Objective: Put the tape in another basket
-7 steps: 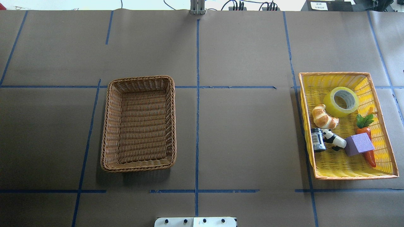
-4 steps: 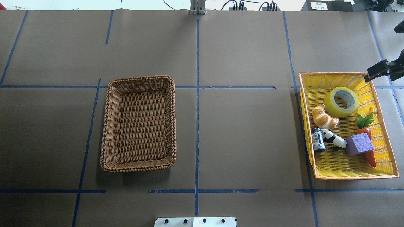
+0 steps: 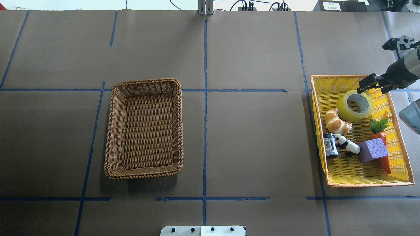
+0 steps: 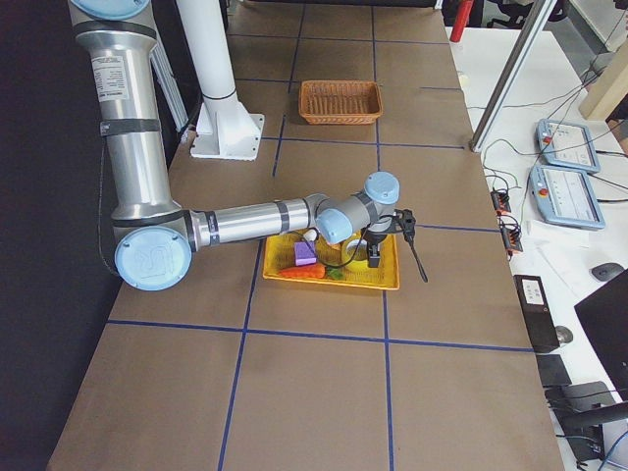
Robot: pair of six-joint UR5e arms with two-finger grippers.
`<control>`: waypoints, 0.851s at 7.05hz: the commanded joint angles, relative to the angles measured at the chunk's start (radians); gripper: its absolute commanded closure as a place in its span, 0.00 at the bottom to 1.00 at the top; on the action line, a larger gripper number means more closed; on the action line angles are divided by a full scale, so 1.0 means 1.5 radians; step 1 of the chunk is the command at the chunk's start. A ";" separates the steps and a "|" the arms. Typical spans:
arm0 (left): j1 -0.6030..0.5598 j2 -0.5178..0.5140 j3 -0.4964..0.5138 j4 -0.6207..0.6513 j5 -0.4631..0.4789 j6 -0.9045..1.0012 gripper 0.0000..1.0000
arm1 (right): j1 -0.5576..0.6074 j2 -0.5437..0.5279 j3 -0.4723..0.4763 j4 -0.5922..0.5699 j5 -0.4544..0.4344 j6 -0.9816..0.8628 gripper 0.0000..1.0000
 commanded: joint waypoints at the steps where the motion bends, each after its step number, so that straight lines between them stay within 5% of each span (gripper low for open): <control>1: 0.000 -0.002 -0.001 0.000 0.000 -0.001 0.00 | -0.018 0.002 -0.010 0.013 -0.001 0.031 0.00; 6: 0.000 -0.002 -0.001 0.001 0.000 -0.002 0.00 | -0.047 -0.004 -0.045 0.013 -0.032 0.031 0.00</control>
